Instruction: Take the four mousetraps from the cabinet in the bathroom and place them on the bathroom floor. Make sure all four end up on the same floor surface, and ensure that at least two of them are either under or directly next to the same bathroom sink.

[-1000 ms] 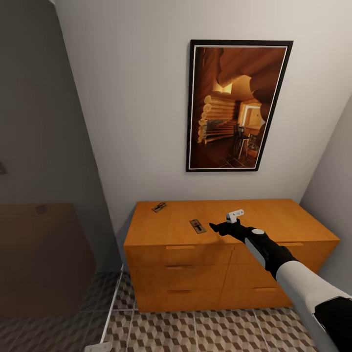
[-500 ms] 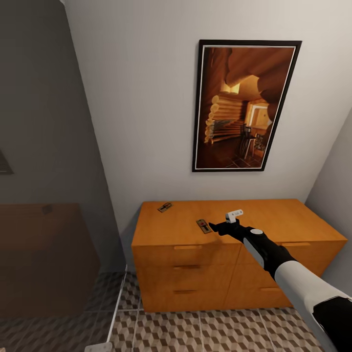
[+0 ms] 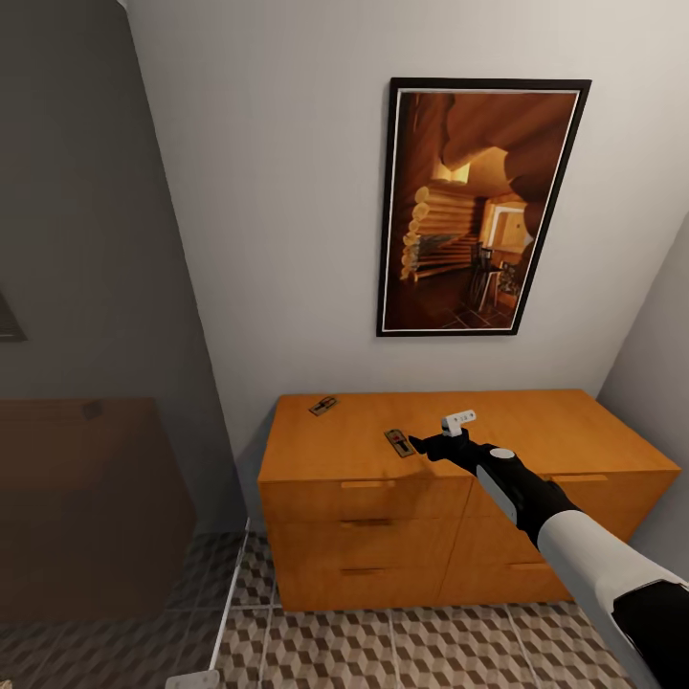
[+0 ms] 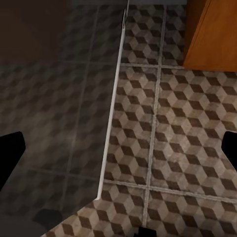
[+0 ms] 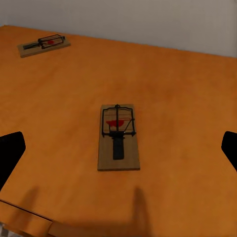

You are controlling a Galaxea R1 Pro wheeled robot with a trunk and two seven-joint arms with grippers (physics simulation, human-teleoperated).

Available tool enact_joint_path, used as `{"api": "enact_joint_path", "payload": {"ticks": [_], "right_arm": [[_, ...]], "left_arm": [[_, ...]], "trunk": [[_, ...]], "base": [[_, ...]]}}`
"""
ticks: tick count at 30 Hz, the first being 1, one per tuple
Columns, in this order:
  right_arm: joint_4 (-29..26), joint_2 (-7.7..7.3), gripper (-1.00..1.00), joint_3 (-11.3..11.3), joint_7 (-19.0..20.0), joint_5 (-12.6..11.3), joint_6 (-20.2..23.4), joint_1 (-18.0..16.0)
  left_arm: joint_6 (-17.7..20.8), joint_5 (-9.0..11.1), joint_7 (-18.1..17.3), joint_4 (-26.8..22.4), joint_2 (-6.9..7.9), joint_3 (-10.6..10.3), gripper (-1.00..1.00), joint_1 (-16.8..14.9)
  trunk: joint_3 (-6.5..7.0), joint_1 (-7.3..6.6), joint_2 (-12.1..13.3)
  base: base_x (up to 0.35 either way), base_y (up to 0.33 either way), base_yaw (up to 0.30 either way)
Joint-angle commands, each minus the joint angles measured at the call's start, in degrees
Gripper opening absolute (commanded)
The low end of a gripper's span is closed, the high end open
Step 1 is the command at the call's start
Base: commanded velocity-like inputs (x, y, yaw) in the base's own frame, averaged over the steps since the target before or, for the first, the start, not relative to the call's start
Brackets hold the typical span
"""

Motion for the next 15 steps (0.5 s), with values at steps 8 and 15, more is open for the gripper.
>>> {"api": "enact_joint_path", "payload": {"ticks": [8, 15], "right_arm": [[-0.04, -0.07, 1.0, 0.32, -0.02, -0.58, 0.25, -0.06], [0.04, -0.02, 1.0, 0.33, -0.02, -0.58, 0.28, -0.06]], "left_arm": [[-0.31, 0.27, 0.12, 0.2, -0.03, -0.5, 1.0, -0.1], [-0.31, 0.26, 0.11, 0.2, -0.06, -0.49, 1.0, -0.1]], "trunk": [[-0.13, 0.04, -0.13], [-0.13, 0.04, -0.13]], "base": [[0.024, 0.0, 0.0], [0.029, 0.0, 0.0]]}}
